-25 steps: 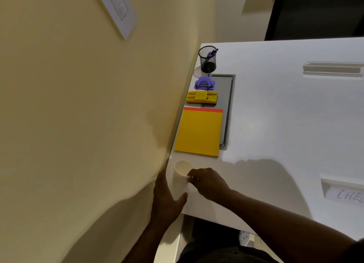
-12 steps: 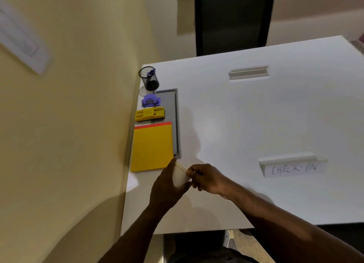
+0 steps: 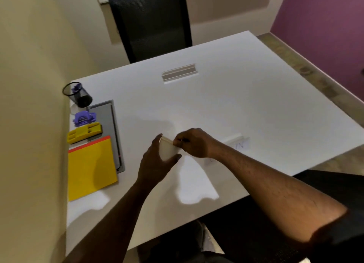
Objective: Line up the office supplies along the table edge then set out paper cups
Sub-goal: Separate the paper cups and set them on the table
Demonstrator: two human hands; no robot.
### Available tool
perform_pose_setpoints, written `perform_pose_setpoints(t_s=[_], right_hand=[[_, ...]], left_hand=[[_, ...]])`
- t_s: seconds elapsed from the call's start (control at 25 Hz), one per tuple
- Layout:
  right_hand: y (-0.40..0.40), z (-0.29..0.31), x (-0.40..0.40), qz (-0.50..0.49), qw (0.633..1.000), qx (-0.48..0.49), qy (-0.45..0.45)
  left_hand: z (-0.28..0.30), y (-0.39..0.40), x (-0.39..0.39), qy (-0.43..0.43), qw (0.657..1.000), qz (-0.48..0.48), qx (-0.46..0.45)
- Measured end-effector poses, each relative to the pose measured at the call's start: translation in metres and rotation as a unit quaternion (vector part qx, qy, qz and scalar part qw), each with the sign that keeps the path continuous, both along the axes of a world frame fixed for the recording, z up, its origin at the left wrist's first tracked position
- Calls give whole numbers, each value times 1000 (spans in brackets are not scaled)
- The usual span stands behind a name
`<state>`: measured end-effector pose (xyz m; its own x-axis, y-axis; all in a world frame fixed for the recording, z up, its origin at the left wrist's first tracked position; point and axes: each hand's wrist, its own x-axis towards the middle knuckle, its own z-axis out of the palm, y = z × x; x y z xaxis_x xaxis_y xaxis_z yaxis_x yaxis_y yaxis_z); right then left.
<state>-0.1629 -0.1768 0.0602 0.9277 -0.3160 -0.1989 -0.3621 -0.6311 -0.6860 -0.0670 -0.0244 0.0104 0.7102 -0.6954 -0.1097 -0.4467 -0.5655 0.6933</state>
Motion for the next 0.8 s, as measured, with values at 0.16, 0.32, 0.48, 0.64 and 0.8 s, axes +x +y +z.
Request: perform_pose_setpoints(t_s=[0.16,0.32,0.48,0.64,0.8], right_hand=[[-33,27,-19,-7,1000,-1,-6],[-51,56,-39,-2,999,-7,-34],[-49,83,-69,28,997,-15,-73],[-26,104,-113,33,992,-49,-114],[-5,128,-171,19,987,-42,-155]], left_hand=[[20,-35,-12,-8,999,-9,-40],[49,-53,-25,-32,997,-29,-68],[77,-46,-55,-74,993,-29,-87],[96,-14,-103,-73,988,-22,-137],[117,9,-161,-65,987,25,-148]])
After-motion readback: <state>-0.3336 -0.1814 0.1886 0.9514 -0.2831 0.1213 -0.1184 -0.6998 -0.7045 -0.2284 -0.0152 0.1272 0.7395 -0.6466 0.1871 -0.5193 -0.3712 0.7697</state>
